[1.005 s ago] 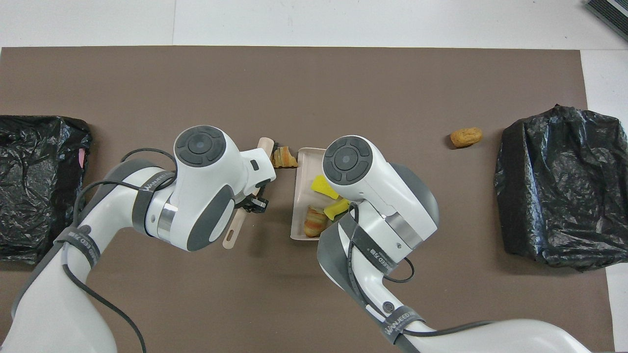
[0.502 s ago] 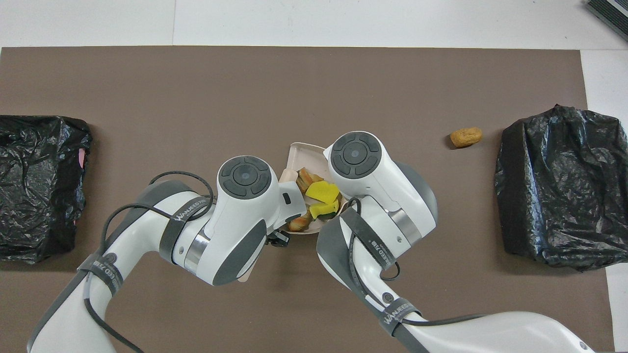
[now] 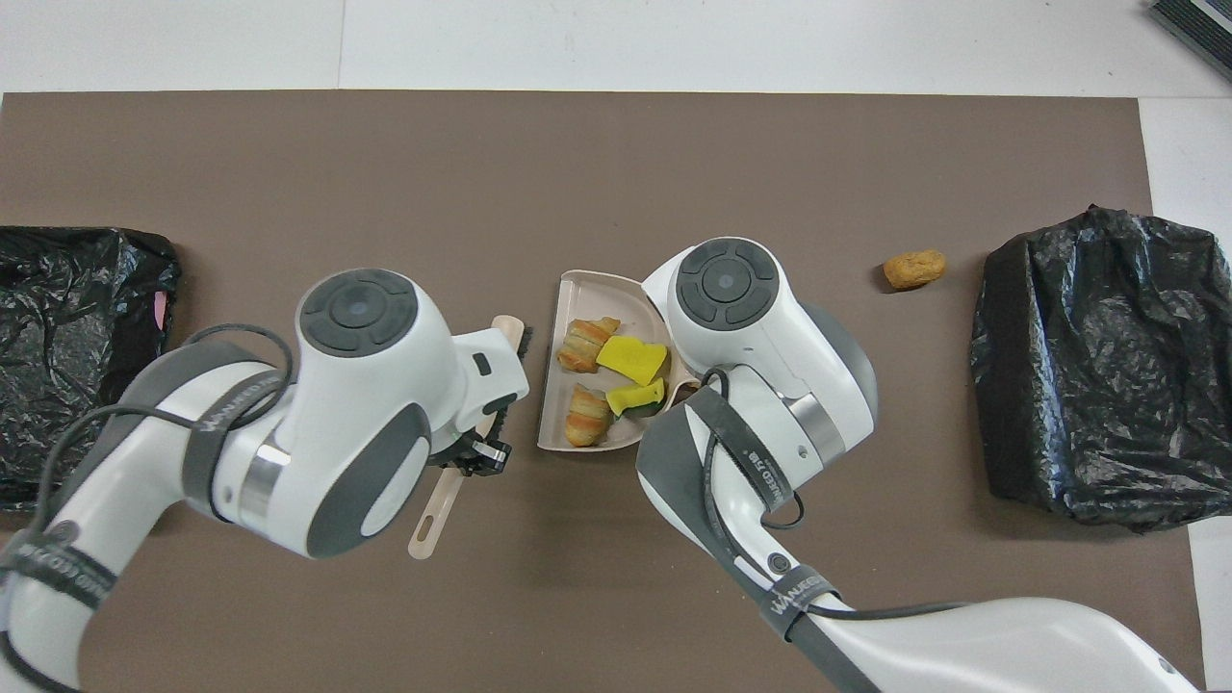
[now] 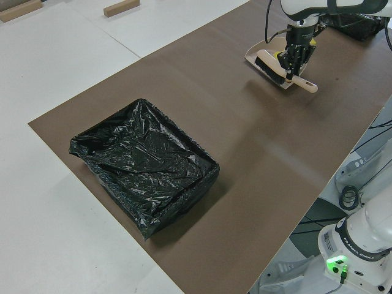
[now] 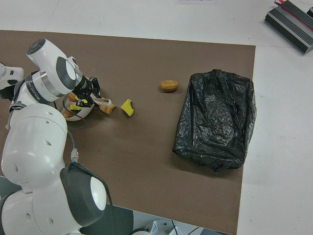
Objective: Sweep and dump trash in bin
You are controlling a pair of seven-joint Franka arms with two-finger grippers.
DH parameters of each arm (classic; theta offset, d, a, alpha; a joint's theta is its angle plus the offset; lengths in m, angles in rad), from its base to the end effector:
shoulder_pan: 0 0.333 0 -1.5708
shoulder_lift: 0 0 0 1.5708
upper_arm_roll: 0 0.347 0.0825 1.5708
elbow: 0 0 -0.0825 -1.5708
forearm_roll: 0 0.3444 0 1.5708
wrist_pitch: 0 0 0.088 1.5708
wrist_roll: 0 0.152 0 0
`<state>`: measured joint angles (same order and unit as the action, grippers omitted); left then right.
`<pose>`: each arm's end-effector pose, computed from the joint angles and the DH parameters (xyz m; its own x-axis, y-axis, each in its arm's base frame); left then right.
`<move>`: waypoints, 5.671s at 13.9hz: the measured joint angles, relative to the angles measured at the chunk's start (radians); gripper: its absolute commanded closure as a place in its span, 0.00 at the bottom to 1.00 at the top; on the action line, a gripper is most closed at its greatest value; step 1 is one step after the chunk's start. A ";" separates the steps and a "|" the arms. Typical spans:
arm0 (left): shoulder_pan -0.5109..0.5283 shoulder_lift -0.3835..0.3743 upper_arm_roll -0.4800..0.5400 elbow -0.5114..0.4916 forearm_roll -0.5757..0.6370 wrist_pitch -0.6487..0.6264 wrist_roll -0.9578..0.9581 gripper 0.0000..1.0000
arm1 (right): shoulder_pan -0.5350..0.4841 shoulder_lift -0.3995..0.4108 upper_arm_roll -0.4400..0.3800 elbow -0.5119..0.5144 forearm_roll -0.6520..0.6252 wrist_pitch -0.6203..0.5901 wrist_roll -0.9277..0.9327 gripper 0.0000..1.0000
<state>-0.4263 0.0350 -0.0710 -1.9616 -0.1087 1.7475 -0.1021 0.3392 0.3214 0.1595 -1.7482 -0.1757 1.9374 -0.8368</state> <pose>0.4242 -0.2465 0.4416 0.9000 -0.3523 -0.2565 -0.3448 -0.9356 0.0755 0.5374 0.2623 0.3843 0.1614 0.9731 -0.1642 0.9854 -0.1679 -0.0264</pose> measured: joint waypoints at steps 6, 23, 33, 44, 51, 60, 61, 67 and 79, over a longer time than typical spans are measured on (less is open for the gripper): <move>-0.031 -0.187 -0.021 -0.052 -0.022 -0.217 -0.252 1.00 | -0.107 -0.100 -0.001 0.039 0.023 -0.103 -0.257 1.00; -0.422 -0.095 -0.033 -0.375 -0.093 0.430 -0.808 1.00 | -0.702 -0.143 -0.026 0.154 -0.047 -0.175 -1.005 1.00; -0.428 -0.072 -0.014 -0.367 -0.093 0.436 -0.813 0.00 | -0.891 -0.224 -0.038 0.050 -0.324 0.002 -1.044 1.00; -0.039 -0.093 0.008 -0.228 -0.076 0.382 -0.746 0.00 | -0.805 -0.356 -0.029 -0.167 -0.627 0.040 -0.681 1.00; 0.186 -0.209 0.009 -0.223 -0.006 0.137 -0.432 0.00 | -0.714 -0.365 -0.025 -0.171 -0.776 -0.037 -0.525 1.00; 0.429 -0.237 0.009 -0.104 0.031 -0.007 -0.094 0.00 | -0.628 -0.401 -0.022 -0.204 -0.928 -0.134 -0.455 1.00; 0.429 -0.237 0.005 -0.077 0.044 -0.038 -0.094 0.00 | -0.622 -0.406 -0.022 -0.208 -0.944 -0.138 -0.454 1.00; 0.429 -0.238 0.001 0.127 0.066 -0.178 -0.094 0.00 | -0.593 -0.414 -0.020 -0.215 -1.001 -0.162 -0.454 1.00; 0.431 -0.250 0.000 0.254 0.095 -0.281 -0.070 0.00 | -0.568 -0.417 -0.016 -0.191 -0.764 -0.181 -0.521 1.00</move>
<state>0.0047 -0.2146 -0.0712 -1.7075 -0.0134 1.4662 -0.1717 -0.2289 -0.0955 0.1431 -1.9390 -0.9400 1.7561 -1.3576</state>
